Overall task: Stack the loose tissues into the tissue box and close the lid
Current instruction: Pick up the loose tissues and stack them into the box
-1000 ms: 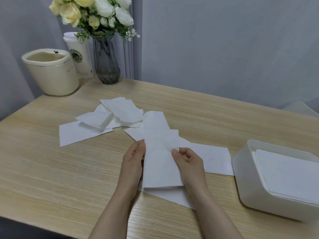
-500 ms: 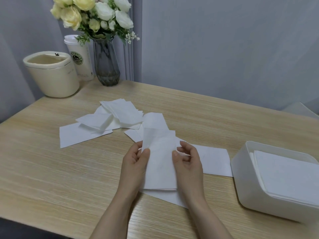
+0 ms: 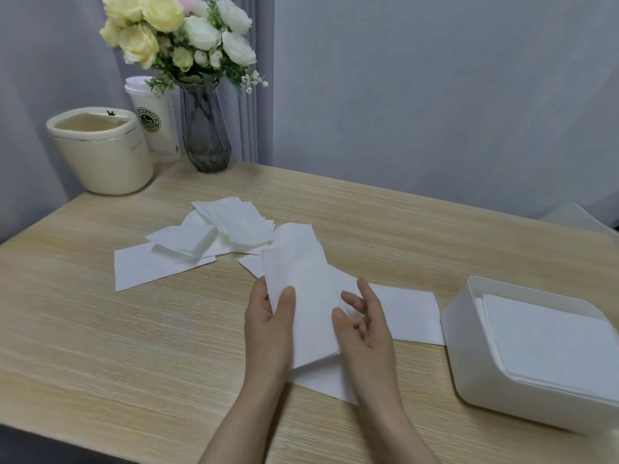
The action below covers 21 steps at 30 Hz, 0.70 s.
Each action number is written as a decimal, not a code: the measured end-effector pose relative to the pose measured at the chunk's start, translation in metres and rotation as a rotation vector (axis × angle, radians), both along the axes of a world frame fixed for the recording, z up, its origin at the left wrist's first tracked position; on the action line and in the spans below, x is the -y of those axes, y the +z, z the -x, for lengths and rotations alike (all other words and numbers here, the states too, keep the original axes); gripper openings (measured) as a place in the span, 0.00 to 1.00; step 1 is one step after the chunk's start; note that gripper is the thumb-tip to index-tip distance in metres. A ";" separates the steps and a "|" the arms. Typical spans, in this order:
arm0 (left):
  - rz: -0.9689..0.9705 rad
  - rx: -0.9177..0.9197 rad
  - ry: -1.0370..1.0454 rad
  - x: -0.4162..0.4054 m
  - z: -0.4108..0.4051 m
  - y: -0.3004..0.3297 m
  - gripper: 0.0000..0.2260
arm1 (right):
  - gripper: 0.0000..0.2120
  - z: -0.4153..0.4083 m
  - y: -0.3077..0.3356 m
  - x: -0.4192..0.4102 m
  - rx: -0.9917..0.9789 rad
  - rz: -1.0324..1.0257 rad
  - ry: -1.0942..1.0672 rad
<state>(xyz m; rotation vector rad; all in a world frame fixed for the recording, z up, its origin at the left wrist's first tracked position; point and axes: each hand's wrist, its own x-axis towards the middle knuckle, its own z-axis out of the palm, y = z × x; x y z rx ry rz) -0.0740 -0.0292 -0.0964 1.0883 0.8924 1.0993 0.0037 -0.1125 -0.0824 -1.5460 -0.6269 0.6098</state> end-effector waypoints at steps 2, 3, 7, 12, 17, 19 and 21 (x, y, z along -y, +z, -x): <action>0.068 0.059 0.085 0.002 -0.004 0.004 0.07 | 0.23 0.001 0.002 0.007 -0.055 -0.037 -0.016; 0.103 0.084 0.116 0.004 -0.007 0.006 0.07 | 0.22 0.003 0.002 0.009 -0.087 -0.055 -0.023; 0.159 0.094 0.183 0.016 -0.018 0.010 0.07 | 0.14 0.013 0.000 0.011 -0.104 -0.082 -0.027; 0.142 0.181 0.112 0.026 -0.014 0.022 0.13 | 0.14 0.002 0.013 0.017 -0.013 -0.092 -0.056; -0.006 0.092 -0.084 0.005 0.005 0.037 0.23 | 0.15 -0.035 0.038 0.033 0.107 0.018 0.081; -0.064 0.020 -0.215 0.001 0.006 0.042 0.18 | 0.15 -0.051 0.051 0.040 0.201 0.079 0.124; -0.082 -0.003 -0.291 0.003 0.003 0.048 0.14 | 0.14 -0.063 0.065 0.049 0.248 0.080 0.146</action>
